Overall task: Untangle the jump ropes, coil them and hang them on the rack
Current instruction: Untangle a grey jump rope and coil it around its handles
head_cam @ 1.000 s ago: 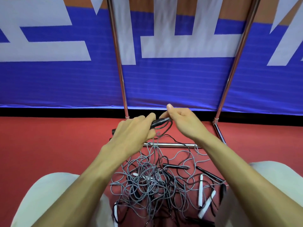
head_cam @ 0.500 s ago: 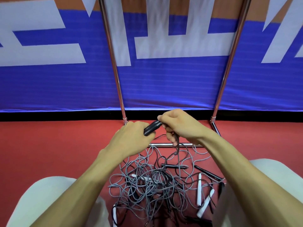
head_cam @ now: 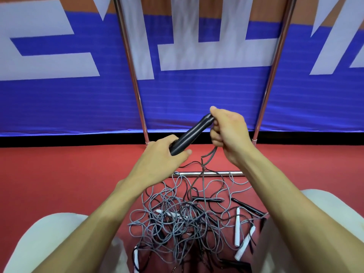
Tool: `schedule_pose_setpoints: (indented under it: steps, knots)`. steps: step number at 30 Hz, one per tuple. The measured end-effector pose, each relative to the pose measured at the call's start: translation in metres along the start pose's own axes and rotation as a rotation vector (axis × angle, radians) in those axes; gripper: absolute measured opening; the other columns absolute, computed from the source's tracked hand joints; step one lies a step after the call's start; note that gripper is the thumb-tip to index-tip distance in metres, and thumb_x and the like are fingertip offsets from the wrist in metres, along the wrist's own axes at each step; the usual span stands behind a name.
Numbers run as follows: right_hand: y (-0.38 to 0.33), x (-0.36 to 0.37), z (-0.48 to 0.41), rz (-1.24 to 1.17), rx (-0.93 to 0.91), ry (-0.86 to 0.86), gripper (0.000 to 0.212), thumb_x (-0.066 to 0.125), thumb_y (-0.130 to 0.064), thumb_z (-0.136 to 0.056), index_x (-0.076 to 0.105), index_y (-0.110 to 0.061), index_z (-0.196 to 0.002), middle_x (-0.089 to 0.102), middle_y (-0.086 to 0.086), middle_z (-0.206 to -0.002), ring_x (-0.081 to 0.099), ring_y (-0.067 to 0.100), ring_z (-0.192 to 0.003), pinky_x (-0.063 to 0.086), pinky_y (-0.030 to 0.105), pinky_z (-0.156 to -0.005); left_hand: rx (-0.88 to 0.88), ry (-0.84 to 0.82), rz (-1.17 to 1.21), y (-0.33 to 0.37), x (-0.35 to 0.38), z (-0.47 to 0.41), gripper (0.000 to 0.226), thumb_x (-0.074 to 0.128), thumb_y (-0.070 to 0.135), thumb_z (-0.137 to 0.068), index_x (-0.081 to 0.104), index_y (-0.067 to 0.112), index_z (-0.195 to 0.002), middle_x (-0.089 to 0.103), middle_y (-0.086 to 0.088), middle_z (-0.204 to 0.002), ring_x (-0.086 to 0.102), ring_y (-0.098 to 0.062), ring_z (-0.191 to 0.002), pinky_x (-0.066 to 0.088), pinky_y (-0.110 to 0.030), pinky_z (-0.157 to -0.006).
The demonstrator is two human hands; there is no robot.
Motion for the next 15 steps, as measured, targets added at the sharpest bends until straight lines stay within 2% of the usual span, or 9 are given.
schedule_pose_setpoints:
  steps: [3, 7, 9, 11, 13, 15]
  knots:
    - [-0.006, 0.002, 0.001, 0.106, -0.128, 0.027, 0.034, 0.047, -0.025, -0.099, 0.048, -0.005, -0.072, 0.023, -0.006, -0.049, 0.022, 0.013, -0.04, 0.017, 0.025, -0.043, 0.007, 0.076, -0.006, 0.001, -0.003, 0.001, 0.028, 0.063, 0.042, -0.09, 0.054, 0.02, -0.074, 0.043, 0.006, -0.051, 0.04, -0.009, -0.041, 0.033, -0.016, -0.042]
    - [-0.009, 0.01, 0.005, 0.153, -0.208, -0.024, 0.042, 0.038, -0.034, -0.102, 0.043, -0.012, -0.066, 0.028, -0.003, -0.044, 0.032, 0.017, -0.038, 0.03, 0.023, -0.039, -0.036, 0.162, -0.019, -0.003, -0.011, 0.0, 0.043, 0.059, 0.046, -0.092, 0.05, 0.012, -0.067, 0.04, 0.003, -0.05, 0.034, -0.014, -0.044, 0.028, -0.022, -0.044]
    - [-0.004, 0.018, 0.007, 0.205, -0.21, -0.097, 0.043, 0.037, -0.034, -0.103, 0.046, -0.012, -0.067, 0.029, 0.002, -0.045, 0.039, 0.018, -0.039, 0.038, 0.025, -0.041, -0.118, 0.216, 0.136, -0.01, -0.018, -0.004, 0.046, 0.06, 0.044, -0.092, 0.042, 0.016, -0.061, 0.036, 0.005, -0.049, 0.03, -0.015, -0.045, 0.025, -0.024, -0.045]
    - [0.003, 0.029, 0.009, 0.295, -0.222, -0.184, 0.04, 0.04, -0.032, -0.102, 0.047, -0.013, -0.067, 0.034, 0.0, -0.044, 0.047, 0.02, -0.041, 0.044, 0.031, -0.046, -0.205, 0.248, 0.413, -0.019, -0.023, -0.007, 0.045, 0.061, 0.04, -0.093, 0.036, 0.019, -0.061, 0.032, 0.005, -0.049, 0.026, -0.016, -0.044, 0.024, -0.026, -0.044]
    - [0.012, 0.04, 0.011, 0.434, -0.225, -0.288, 0.037, 0.044, -0.03, -0.1, 0.048, -0.014, -0.068, 0.041, -0.002, -0.045, 0.057, 0.023, -0.044, 0.046, 0.035, -0.054, -0.256, 0.259, 0.713, -0.021, -0.024, -0.007, 0.041, 0.059, 0.035, -0.096, 0.037, 0.019, -0.065, 0.033, -0.002, -0.054, 0.021, -0.013, -0.039, 0.021, -0.018, -0.04]
    - [0.025, 0.049, 0.015, 0.673, -0.215, -0.408, 0.033, 0.046, -0.029, -0.099, 0.047, -0.016, -0.069, 0.049, -0.002, -0.049, 0.063, 0.021, -0.048, 0.046, 0.028, -0.056, -0.275, 0.328, 0.905, -0.025, -0.033, -0.007, 0.037, 0.055, 0.033, -0.098, 0.045, 0.012, -0.069, 0.045, -0.013, -0.063, 0.021, -0.011, -0.033, 0.019, -0.017, -0.038]
Point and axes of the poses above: each hand's wrist, its own z-axis away from the middle knuckle, its own x-axis out of the palm, y = z × x, the point moved 7 cm from there along -z, towards the middle knuckle
